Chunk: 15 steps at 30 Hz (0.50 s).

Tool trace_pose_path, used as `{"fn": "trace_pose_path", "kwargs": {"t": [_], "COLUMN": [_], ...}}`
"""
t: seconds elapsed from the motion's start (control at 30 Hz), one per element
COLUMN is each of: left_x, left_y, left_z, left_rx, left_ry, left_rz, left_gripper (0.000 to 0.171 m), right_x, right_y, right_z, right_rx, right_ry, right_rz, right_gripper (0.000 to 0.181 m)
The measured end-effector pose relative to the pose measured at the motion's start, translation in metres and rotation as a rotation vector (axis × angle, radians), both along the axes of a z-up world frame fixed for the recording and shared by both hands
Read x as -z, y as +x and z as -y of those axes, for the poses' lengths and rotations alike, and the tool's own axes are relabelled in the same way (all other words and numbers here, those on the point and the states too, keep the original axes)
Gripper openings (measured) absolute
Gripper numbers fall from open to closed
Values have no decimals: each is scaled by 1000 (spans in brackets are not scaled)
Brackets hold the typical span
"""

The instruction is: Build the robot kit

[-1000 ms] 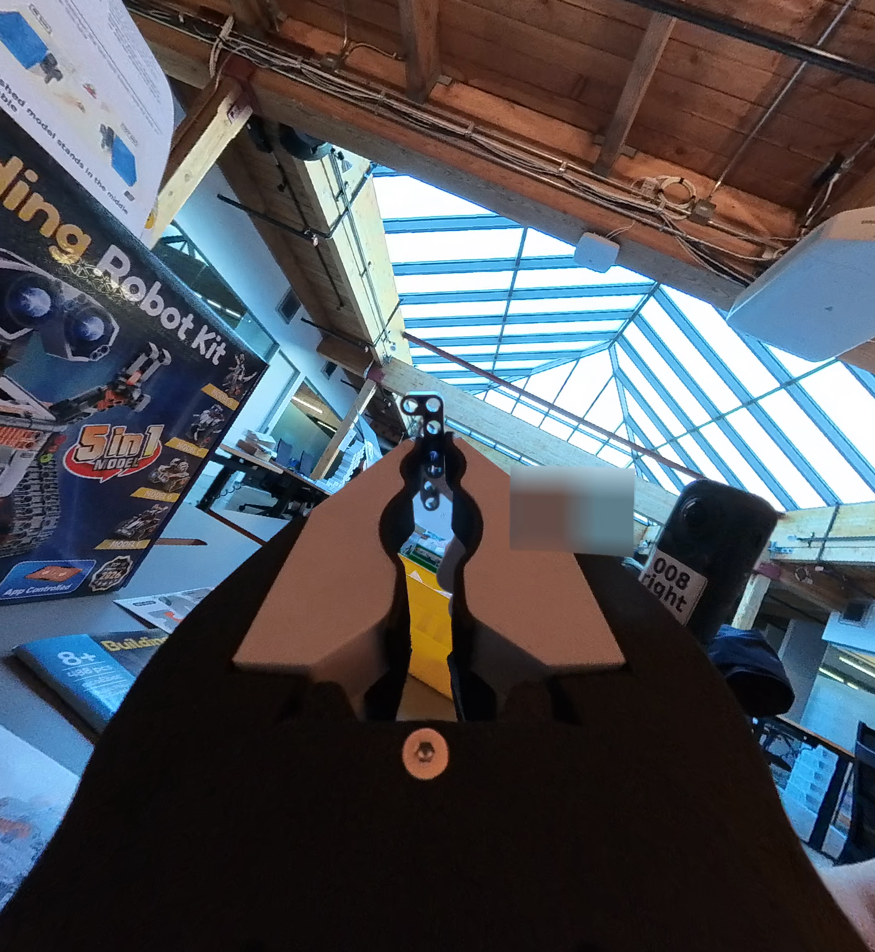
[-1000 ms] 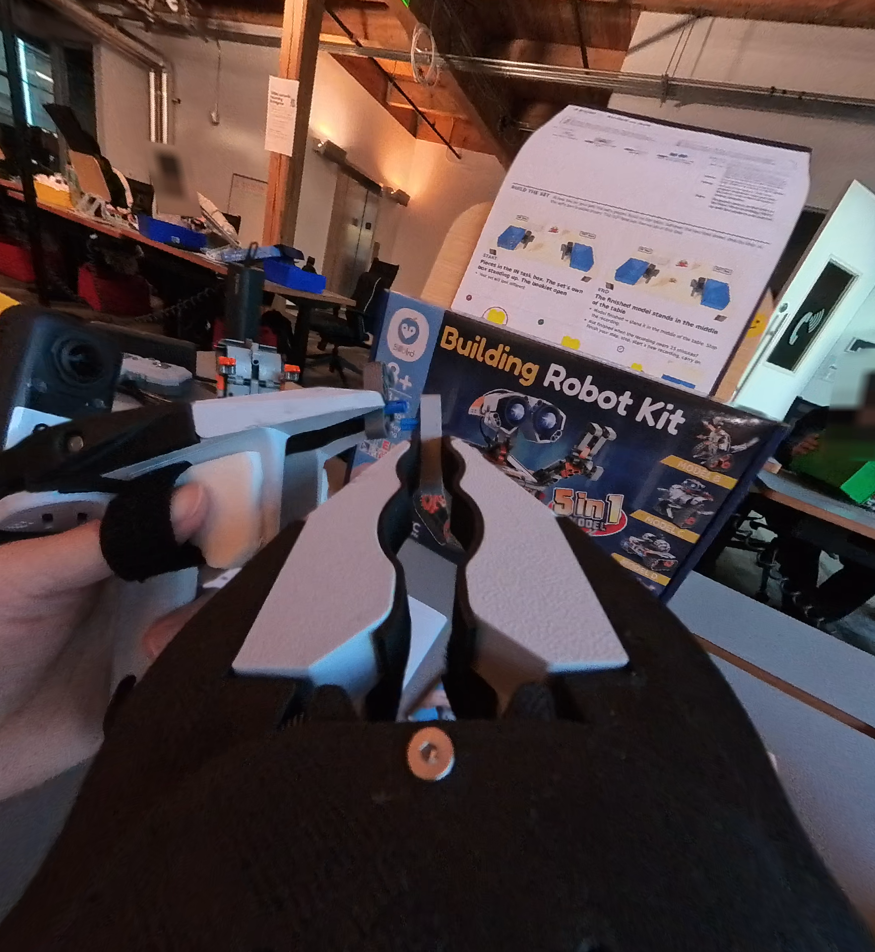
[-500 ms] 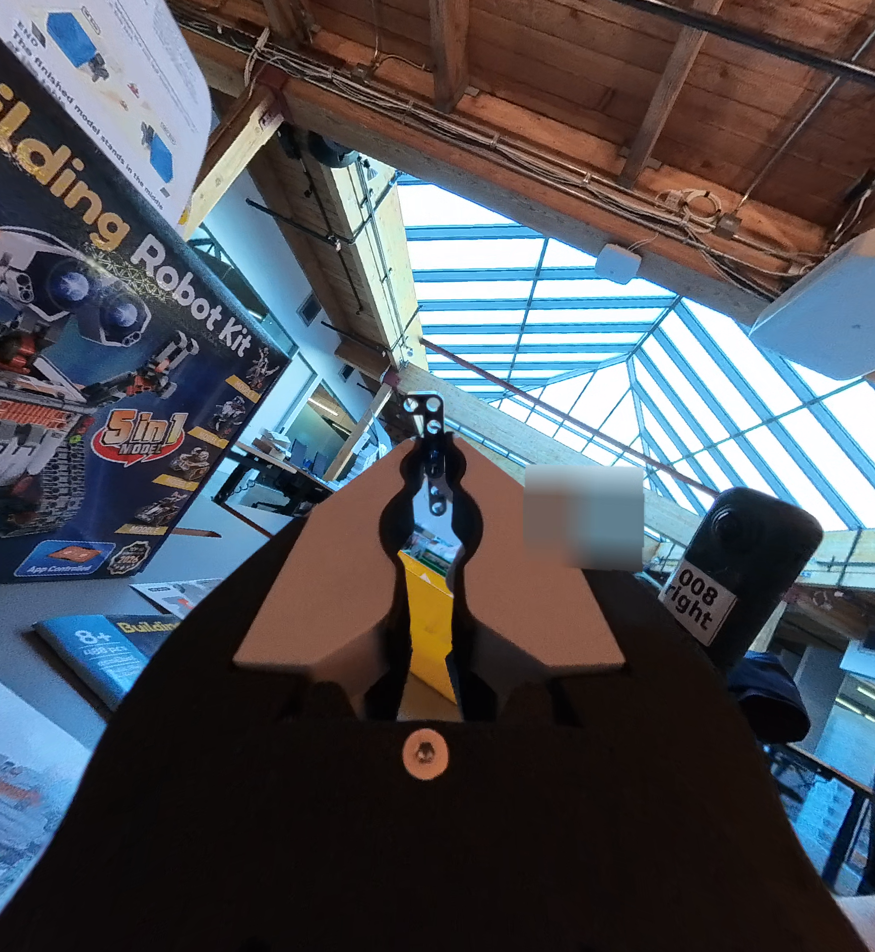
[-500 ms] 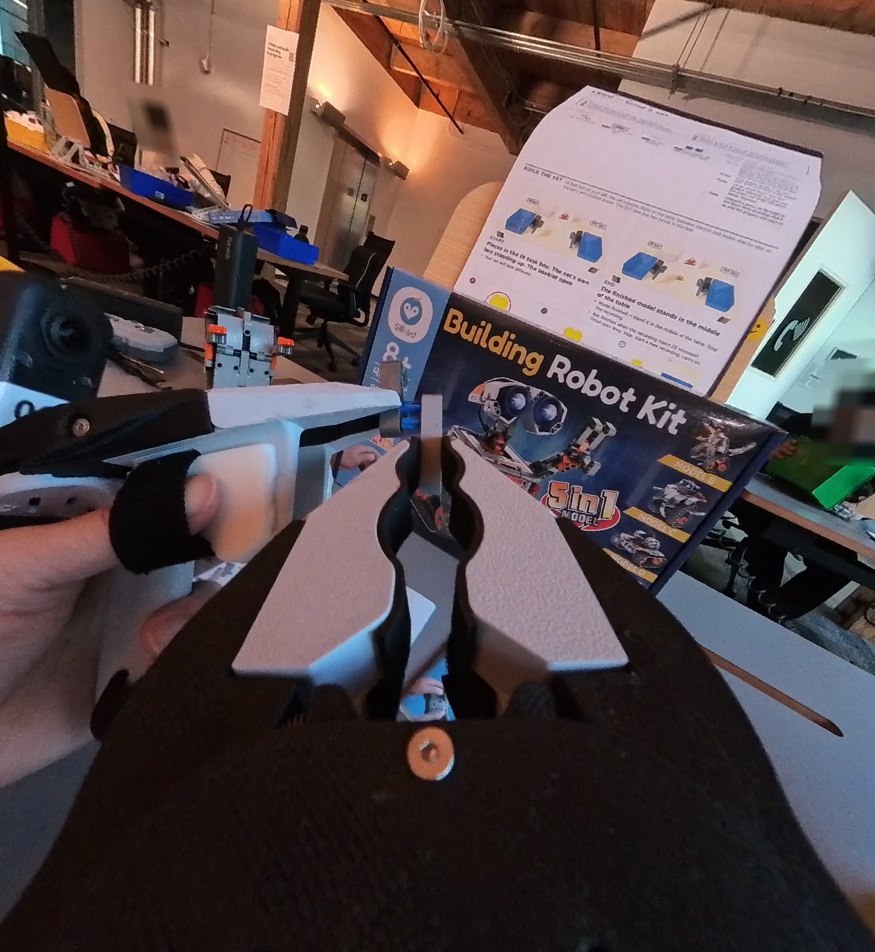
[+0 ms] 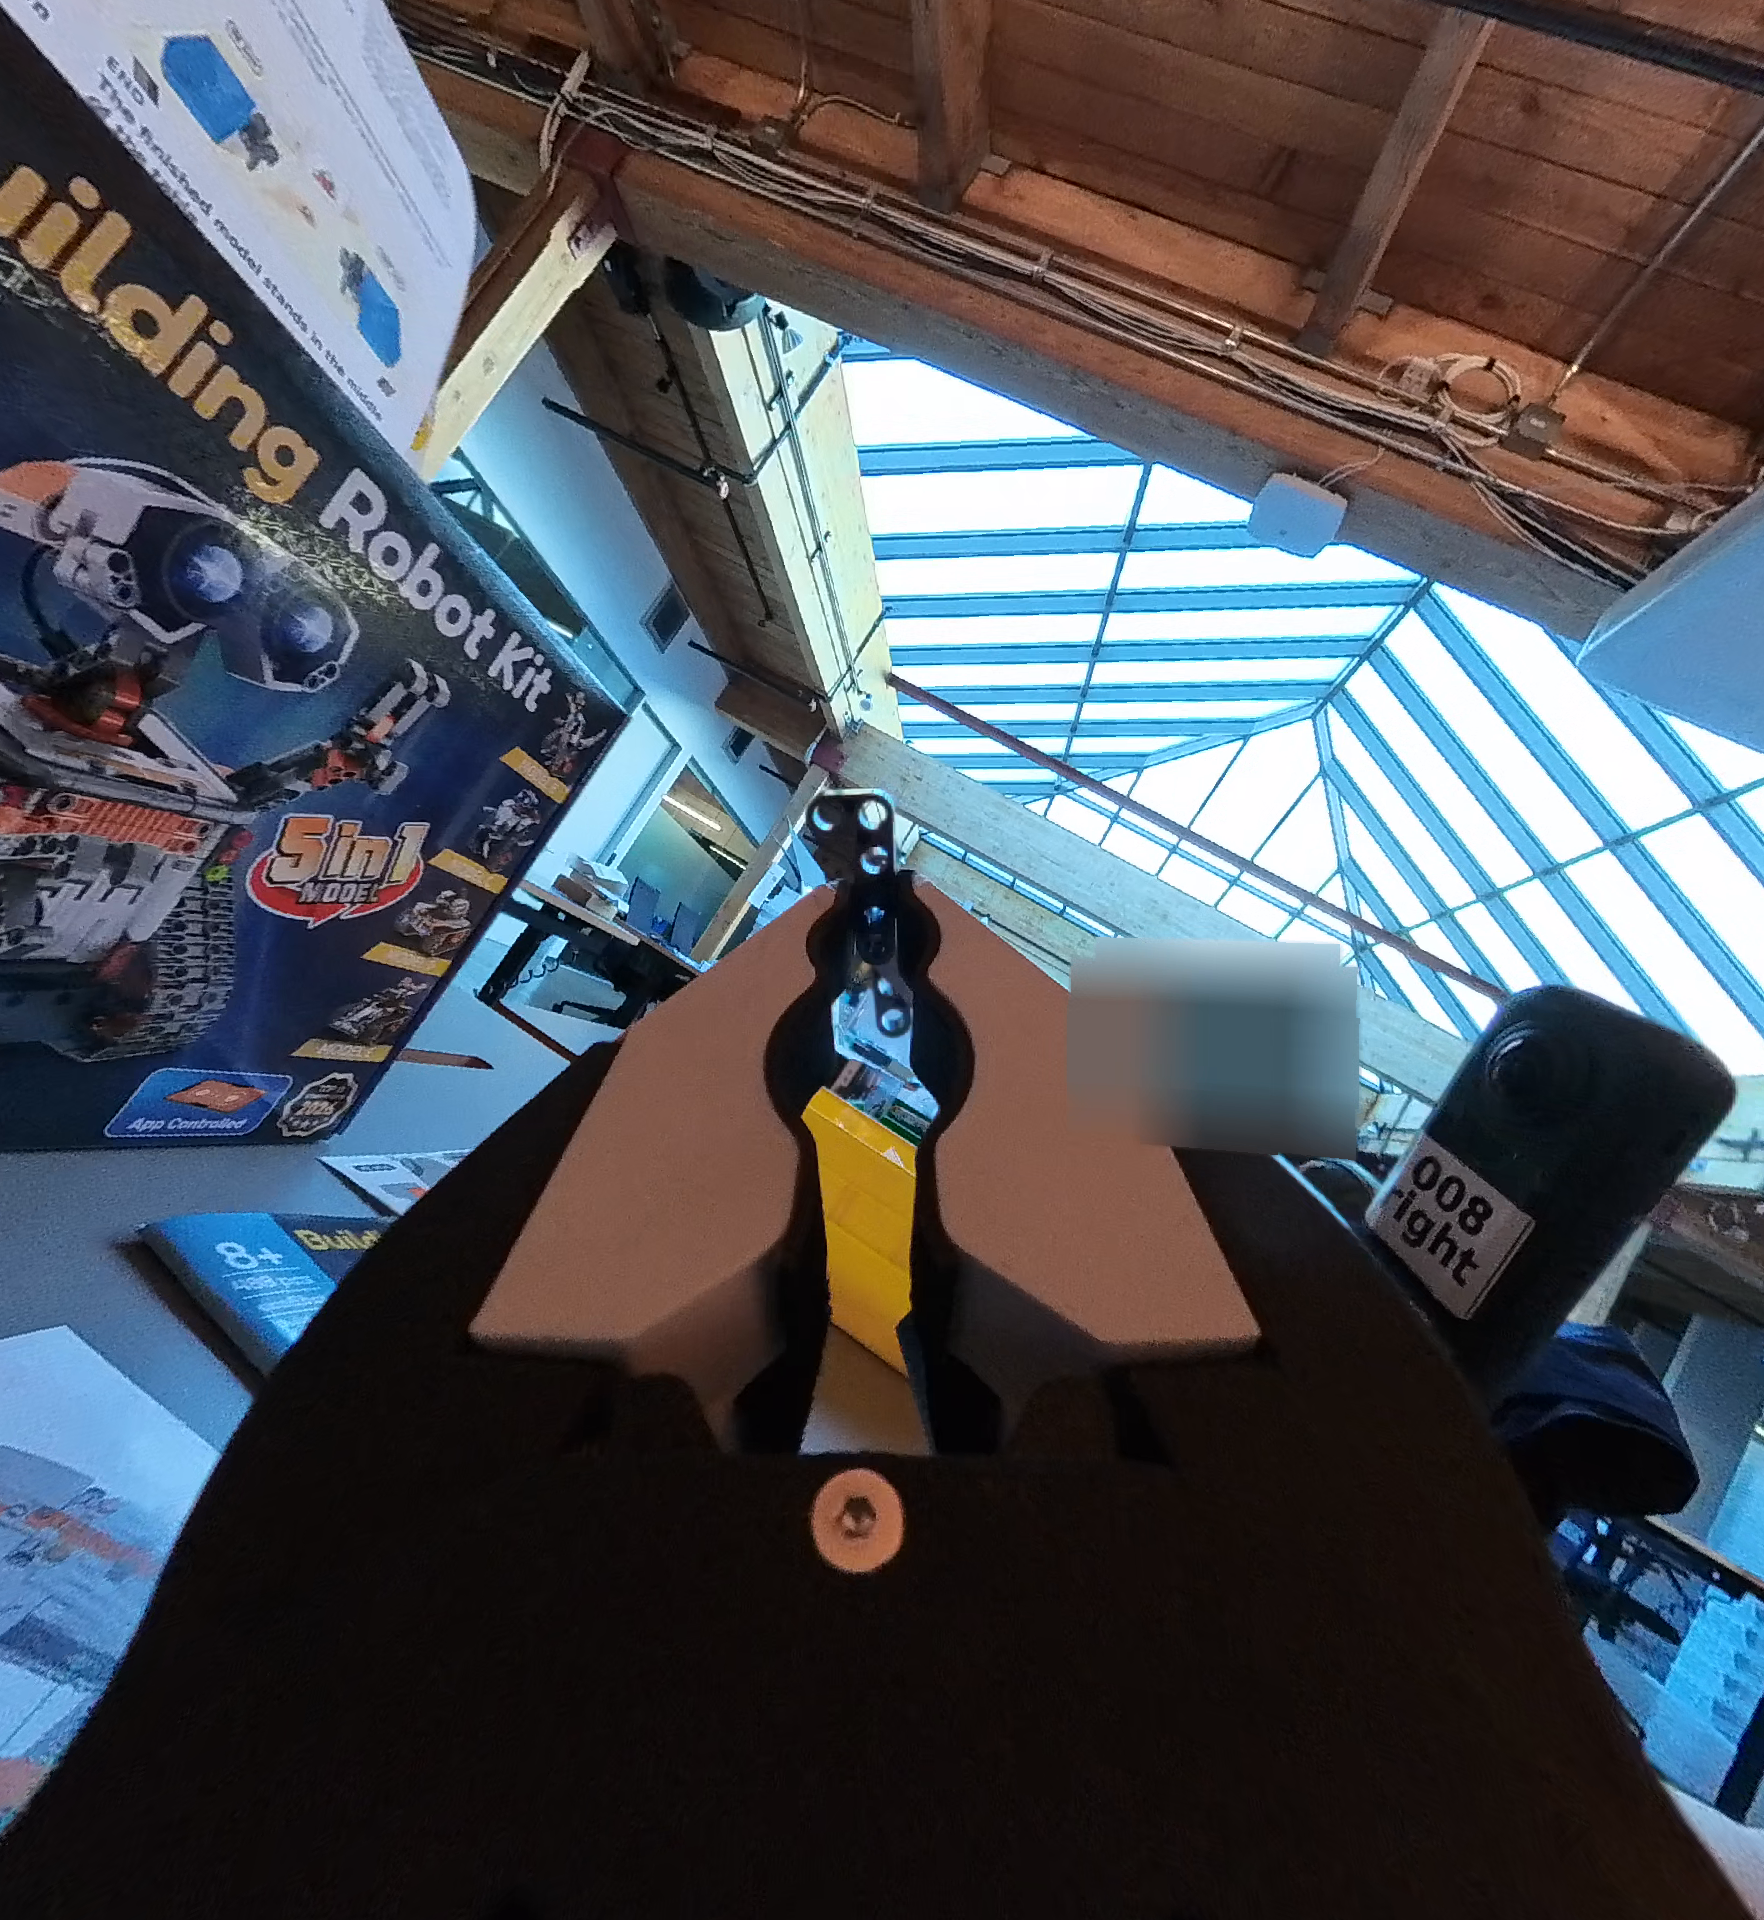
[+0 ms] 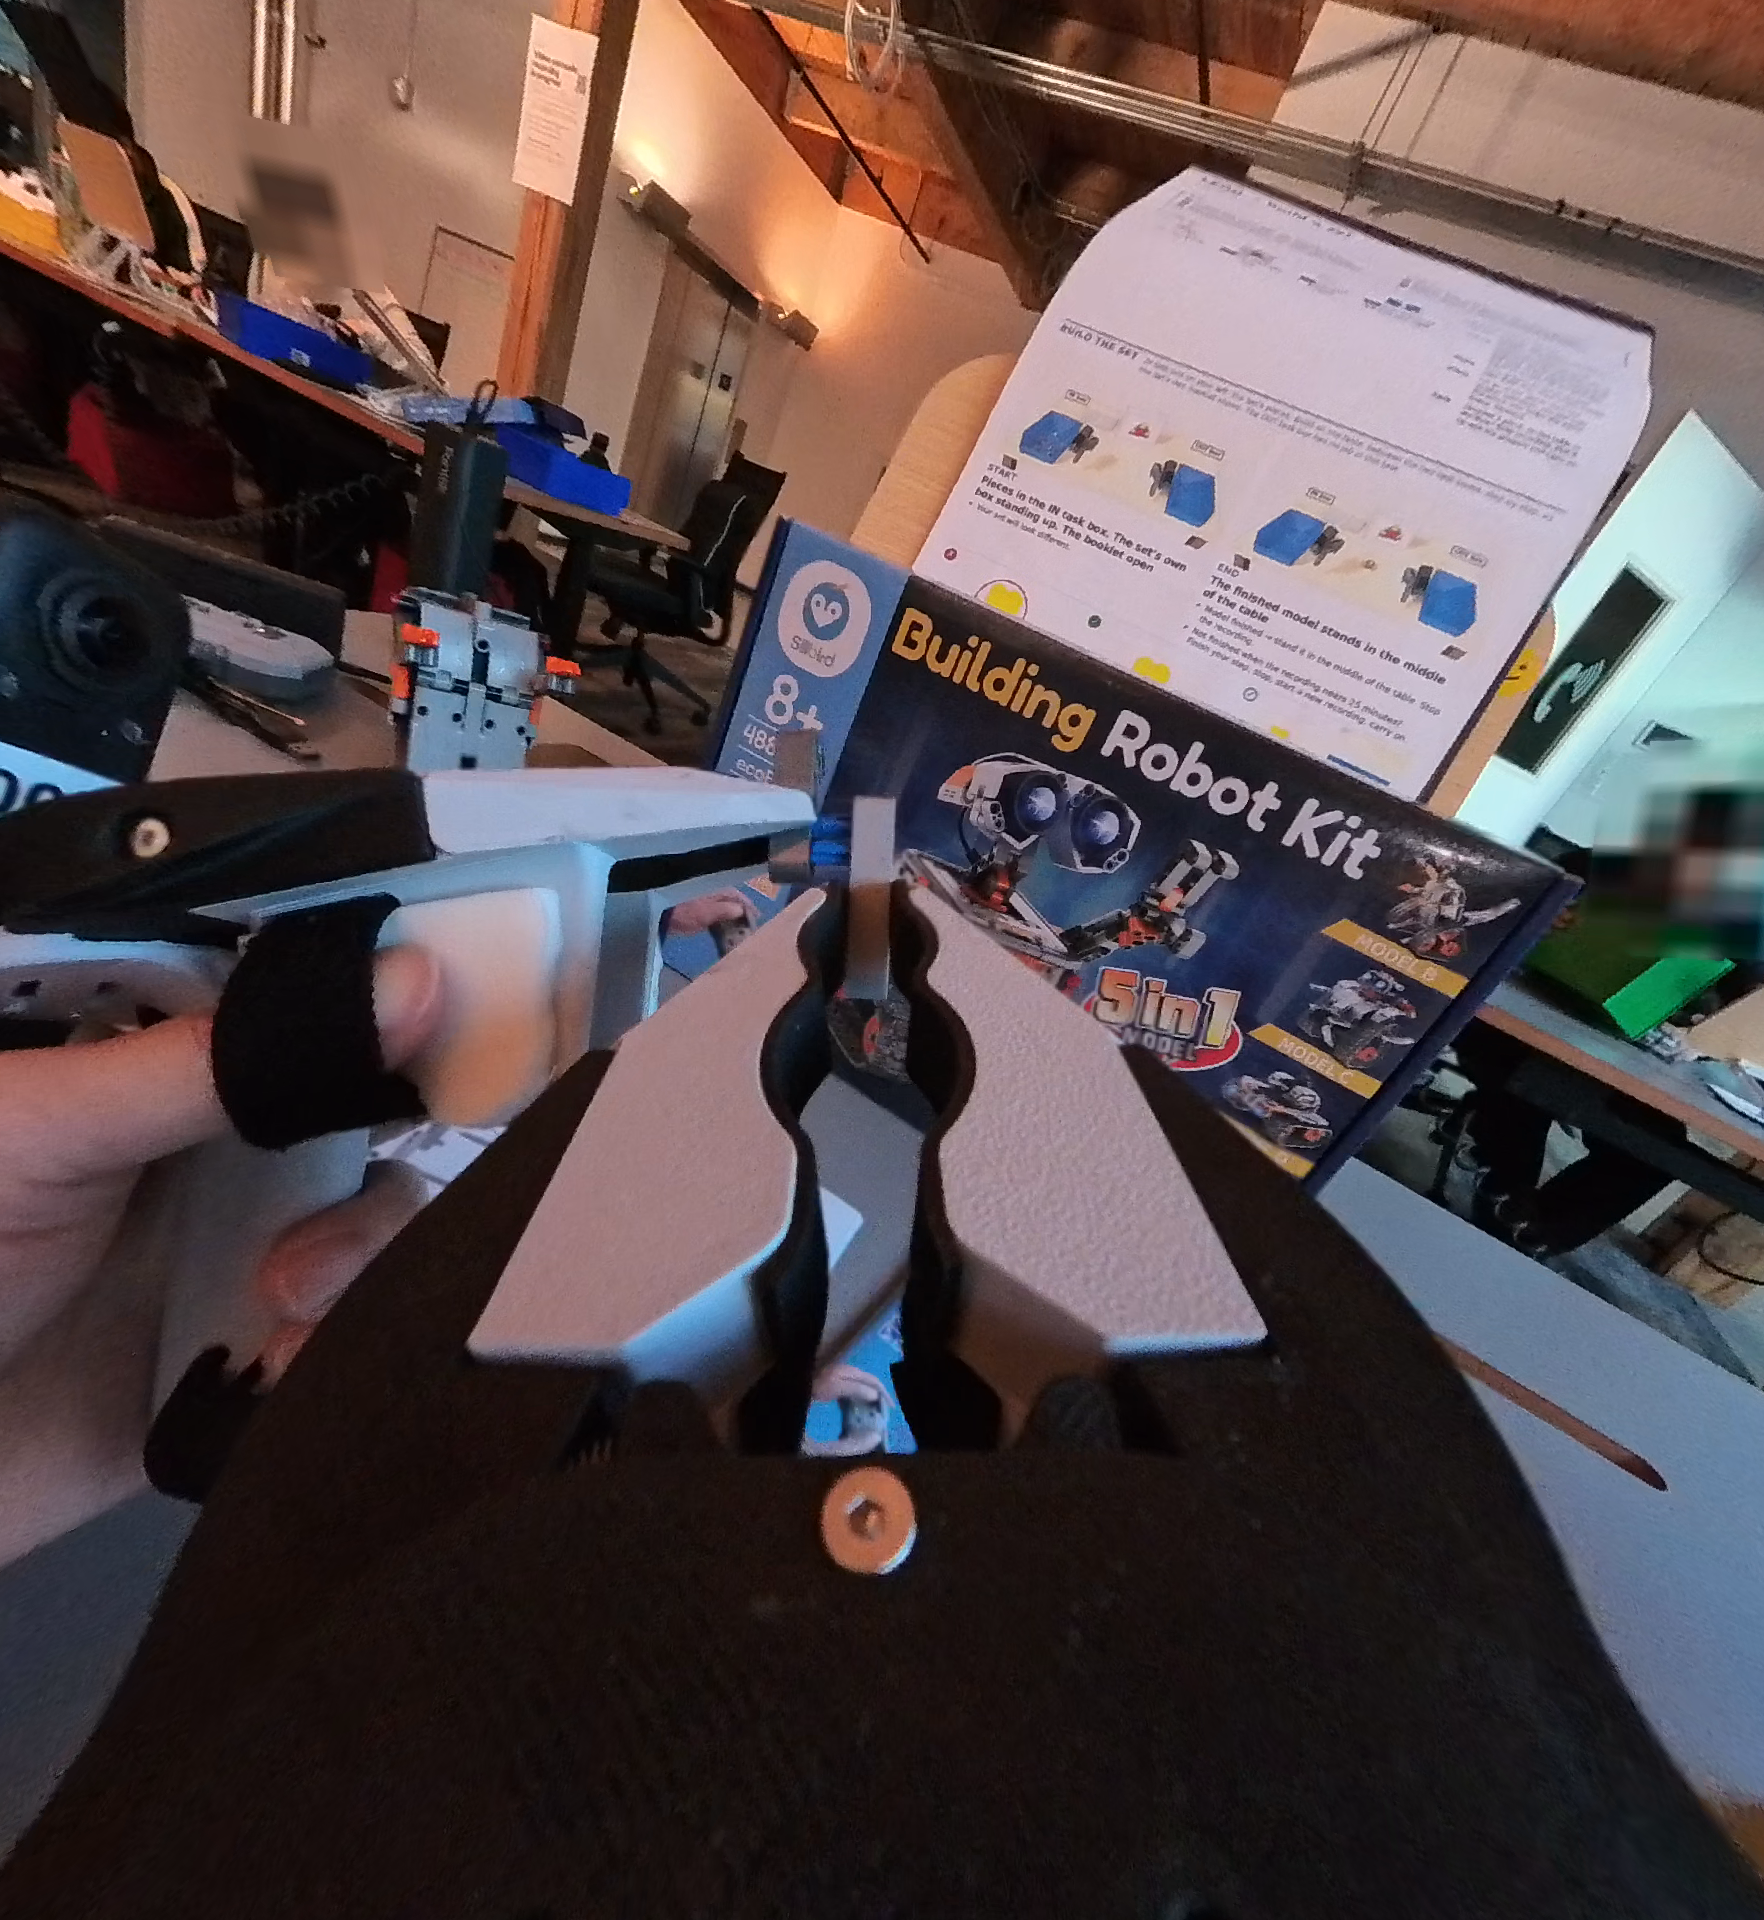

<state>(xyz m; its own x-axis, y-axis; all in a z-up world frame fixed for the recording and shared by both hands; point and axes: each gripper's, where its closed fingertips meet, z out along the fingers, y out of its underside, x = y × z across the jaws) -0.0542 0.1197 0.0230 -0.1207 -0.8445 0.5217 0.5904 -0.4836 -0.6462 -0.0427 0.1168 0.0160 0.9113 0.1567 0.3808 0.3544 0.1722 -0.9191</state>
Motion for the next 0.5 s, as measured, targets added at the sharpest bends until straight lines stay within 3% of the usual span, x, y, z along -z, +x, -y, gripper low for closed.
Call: {"fn": "trace_pose_path", "kwargs": {"t": [0.33,0.5], "left_x": [0,-17], "left_y": [-1,-8], "left_z": [0,14], "left_rx": [13,49], "left_ry": [-9,92], "left_rz": [12,75], "left_gripper": [4,4], "right_x": [2,-19], "right_y": [0,-8], "right_z": [-1,14], "right_rx": [-16,37], "right_ry": [-12,166], "right_rz": [-20,129], "right_gripper": [6,6]}}
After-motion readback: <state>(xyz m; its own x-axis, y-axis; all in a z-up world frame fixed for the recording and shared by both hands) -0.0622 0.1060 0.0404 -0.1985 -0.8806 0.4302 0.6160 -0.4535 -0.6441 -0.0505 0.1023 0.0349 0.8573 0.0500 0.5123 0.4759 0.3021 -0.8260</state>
